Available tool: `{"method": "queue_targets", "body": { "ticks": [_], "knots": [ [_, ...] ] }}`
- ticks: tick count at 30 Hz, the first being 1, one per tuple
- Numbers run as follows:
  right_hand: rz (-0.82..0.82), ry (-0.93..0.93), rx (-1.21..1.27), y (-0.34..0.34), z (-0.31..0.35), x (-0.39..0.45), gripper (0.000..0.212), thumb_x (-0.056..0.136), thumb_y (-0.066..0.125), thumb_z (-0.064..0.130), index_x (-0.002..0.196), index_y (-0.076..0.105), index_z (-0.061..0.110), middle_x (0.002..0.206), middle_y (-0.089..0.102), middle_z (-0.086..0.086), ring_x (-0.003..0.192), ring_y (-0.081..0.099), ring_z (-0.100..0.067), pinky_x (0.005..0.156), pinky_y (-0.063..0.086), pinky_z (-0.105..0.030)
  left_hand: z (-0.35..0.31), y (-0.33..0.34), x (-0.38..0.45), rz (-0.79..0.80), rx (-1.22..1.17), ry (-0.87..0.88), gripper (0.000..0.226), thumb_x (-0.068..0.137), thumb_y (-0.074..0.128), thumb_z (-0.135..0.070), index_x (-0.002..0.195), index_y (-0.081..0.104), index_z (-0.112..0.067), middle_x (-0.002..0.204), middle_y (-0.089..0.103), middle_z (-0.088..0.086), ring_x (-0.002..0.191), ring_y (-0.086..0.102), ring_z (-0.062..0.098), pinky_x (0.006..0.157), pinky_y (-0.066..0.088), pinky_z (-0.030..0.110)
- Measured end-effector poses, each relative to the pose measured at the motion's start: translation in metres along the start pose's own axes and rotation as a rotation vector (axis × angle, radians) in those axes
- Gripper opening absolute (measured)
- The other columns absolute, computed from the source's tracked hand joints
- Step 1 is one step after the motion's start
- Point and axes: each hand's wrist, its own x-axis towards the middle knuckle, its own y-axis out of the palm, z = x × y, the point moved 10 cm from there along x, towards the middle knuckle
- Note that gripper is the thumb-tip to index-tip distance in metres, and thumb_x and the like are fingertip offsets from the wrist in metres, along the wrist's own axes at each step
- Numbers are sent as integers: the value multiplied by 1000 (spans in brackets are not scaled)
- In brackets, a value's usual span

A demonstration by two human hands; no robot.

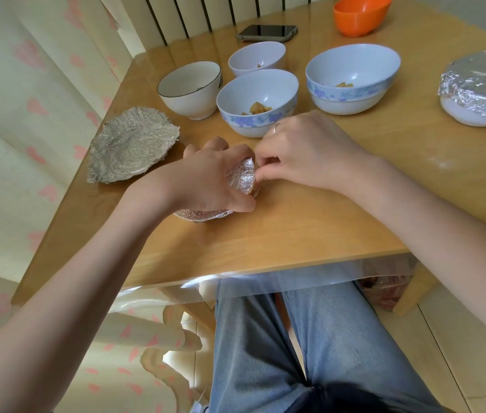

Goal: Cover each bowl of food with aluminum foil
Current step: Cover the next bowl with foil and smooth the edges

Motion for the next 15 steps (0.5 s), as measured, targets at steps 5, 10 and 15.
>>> {"method": "queue_targets", "body": {
  "ticks": [5,10,15],
  "knots": [
    [-16,10,30,0,2,-10,18,84,66,34,87,70,18,79,66,-1,77,61,-24,59,41,-31,0,0,-1,-6,5,-4,59,70,66,-49,123,41,-49,136,34,-6,123,30,28,89,28,37],
    [-137,168,272,-12,-14,-26,21,88,63,18,108,69,18,92,70,1,83,63,-17,74,52,-38,1,-1,-2,-18,0,-26,72,71,65,-49,136,34,-48,139,32,-8,129,28,28,91,27,36],
    [-68,223,270,12,1,-31,53,90,44,2,136,50,27,100,70,-10,88,62,-27,78,51,-42,3,-3,-3,-27,-16,-48,77,73,68,-51,141,32,-45,139,32,-8,131,27,28,91,28,35]
  ]
}}
